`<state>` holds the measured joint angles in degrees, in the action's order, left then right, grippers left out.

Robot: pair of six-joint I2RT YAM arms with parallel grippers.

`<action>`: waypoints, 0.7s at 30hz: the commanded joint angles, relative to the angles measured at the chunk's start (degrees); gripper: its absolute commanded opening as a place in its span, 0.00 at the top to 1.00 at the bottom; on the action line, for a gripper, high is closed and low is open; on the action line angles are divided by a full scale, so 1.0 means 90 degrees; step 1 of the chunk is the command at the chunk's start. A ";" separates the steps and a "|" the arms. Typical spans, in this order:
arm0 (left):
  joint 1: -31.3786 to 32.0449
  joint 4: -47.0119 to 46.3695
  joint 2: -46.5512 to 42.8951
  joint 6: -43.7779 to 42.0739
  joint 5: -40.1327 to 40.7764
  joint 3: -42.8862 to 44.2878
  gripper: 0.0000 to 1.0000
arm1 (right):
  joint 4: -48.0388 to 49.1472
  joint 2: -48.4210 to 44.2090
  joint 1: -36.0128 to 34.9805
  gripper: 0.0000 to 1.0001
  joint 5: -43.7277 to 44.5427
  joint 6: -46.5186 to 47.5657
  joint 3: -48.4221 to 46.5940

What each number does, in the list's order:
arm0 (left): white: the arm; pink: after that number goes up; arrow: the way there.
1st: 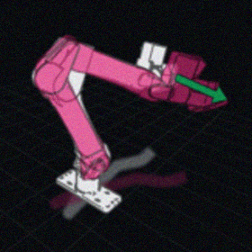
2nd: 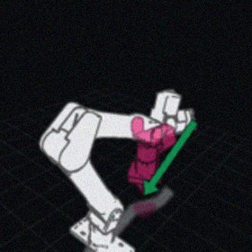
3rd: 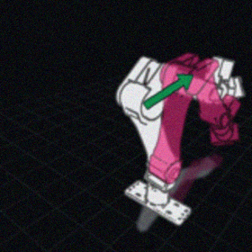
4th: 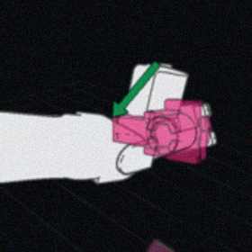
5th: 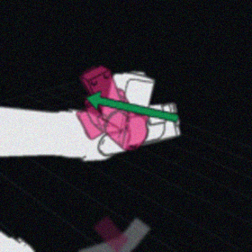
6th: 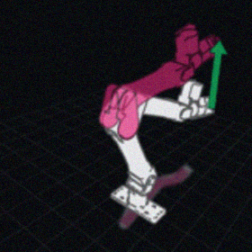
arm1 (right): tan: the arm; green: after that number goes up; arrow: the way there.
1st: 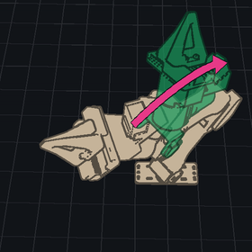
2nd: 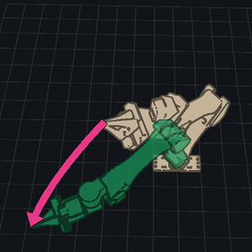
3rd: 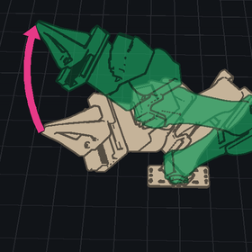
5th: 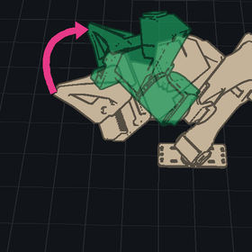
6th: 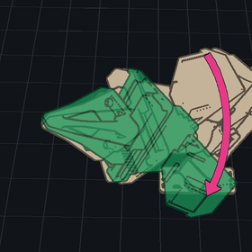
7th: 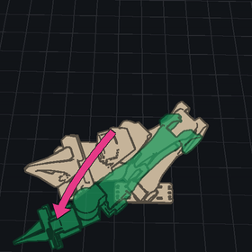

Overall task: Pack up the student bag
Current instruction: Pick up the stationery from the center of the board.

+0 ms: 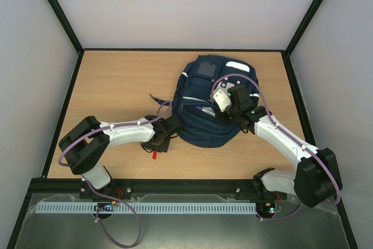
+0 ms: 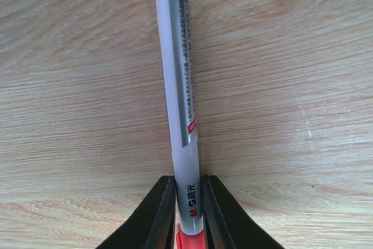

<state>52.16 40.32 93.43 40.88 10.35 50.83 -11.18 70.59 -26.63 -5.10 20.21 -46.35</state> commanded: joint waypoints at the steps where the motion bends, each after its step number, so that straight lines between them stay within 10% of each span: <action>1: -0.0138 0.0123 0.0067 -0.0143 -0.0112 0.0097 0.84 | 0.0031 -0.0101 0.0000 0.99 -0.0247 0.0020 0.0041; 21: -0.0390 0.0626 -0.1181 -0.0282 -0.0896 0.1056 0.89 | 0.0040 -0.0184 0.0000 0.99 -0.0254 -0.0006 0.0028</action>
<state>48.90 45.87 87.50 38.79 7.88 57.71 -11.18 70.46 -26.63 -5.10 20.25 -46.35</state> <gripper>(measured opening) 0.118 0.078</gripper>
